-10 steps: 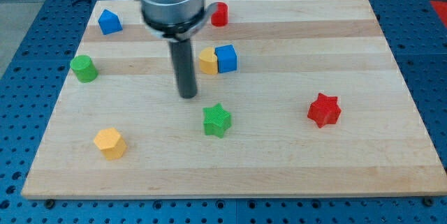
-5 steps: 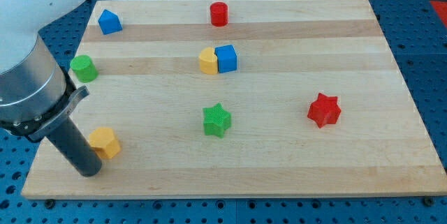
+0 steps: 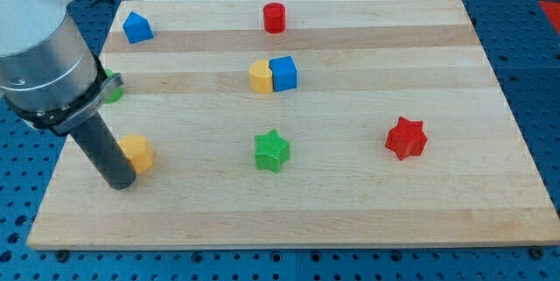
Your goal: Move the yellow hexagon towards the left of yellow heart
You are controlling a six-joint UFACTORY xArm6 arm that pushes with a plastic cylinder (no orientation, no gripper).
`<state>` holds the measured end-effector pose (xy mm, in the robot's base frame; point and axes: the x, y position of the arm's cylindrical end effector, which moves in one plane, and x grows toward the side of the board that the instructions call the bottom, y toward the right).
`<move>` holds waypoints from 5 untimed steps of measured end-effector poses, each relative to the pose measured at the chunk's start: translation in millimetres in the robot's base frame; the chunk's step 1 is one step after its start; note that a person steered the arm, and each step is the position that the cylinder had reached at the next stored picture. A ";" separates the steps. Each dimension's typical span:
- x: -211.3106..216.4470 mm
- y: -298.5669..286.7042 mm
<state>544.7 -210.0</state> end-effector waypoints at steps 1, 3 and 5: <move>-9.7 -0.1; -36.0 4.0; -63.2 4.5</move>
<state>481.5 -205.5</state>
